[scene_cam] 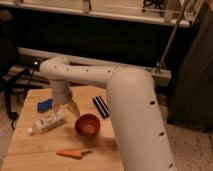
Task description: Stand the bottle upright
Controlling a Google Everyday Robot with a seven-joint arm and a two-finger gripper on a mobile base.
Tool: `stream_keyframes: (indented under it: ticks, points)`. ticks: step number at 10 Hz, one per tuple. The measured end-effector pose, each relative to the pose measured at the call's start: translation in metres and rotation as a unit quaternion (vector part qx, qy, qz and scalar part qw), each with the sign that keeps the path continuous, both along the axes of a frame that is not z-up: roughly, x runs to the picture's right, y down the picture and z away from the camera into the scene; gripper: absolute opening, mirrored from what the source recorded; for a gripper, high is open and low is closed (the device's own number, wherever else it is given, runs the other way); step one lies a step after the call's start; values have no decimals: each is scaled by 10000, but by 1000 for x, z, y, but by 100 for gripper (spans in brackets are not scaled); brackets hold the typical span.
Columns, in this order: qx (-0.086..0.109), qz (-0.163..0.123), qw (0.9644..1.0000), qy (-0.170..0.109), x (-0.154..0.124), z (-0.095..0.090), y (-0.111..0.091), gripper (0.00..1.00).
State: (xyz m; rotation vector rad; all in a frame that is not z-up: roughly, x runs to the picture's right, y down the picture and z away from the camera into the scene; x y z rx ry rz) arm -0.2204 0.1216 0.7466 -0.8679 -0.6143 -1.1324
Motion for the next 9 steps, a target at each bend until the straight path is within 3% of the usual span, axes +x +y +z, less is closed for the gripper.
stream_keyframes:
  ticks: [1, 3, 5, 6, 7, 9]
  points:
    - [257, 138, 9995, -82, -19, 4, -11, 78]
    - [890, 278, 9951, -330, -34, -10, -39, 78]
    - [1120, 310, 9931, -178, -29, -24, -43, 78]
    - [1087, 308, 9936, 28, -25, -27, -35, 78]
    - [932, 325, 9945, 360, -21, -29, -19, 78]
    - [522, 484, 9929, 949, -28, -27, 15, 78]
